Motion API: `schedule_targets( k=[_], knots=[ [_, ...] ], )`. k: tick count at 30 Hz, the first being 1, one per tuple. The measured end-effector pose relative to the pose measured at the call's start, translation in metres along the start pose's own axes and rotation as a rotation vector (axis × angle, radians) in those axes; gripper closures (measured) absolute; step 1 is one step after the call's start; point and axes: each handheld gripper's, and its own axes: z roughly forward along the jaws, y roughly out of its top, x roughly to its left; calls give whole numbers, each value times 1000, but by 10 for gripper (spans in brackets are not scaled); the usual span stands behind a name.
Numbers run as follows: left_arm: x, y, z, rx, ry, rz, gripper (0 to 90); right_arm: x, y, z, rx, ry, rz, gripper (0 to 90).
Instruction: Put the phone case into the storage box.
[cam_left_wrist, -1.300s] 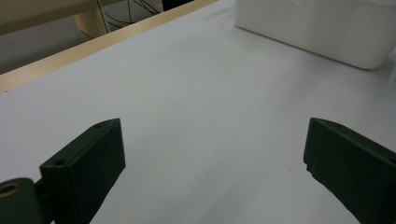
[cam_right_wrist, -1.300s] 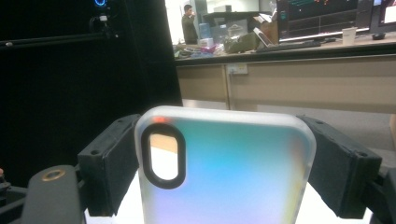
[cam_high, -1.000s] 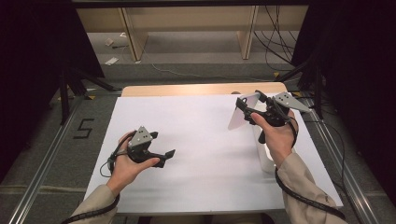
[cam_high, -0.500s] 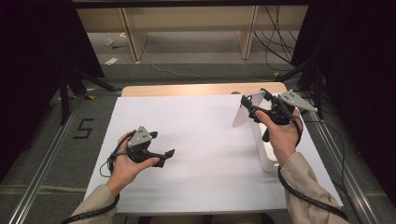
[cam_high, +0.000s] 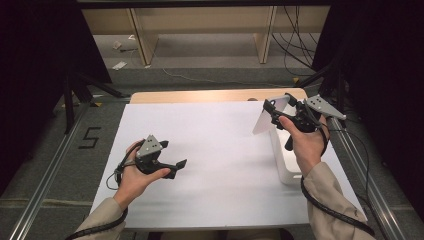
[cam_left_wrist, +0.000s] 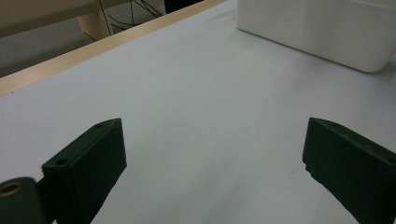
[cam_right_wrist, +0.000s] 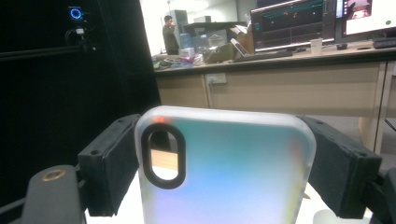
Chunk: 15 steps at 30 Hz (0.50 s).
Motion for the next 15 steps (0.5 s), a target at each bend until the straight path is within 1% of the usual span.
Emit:
schedule_targets(
  k=[15],
  knots=[
    [0,0,0,-1,2,-1,58,-8,2,-3,-3,-33,-1,185]
  ],
)
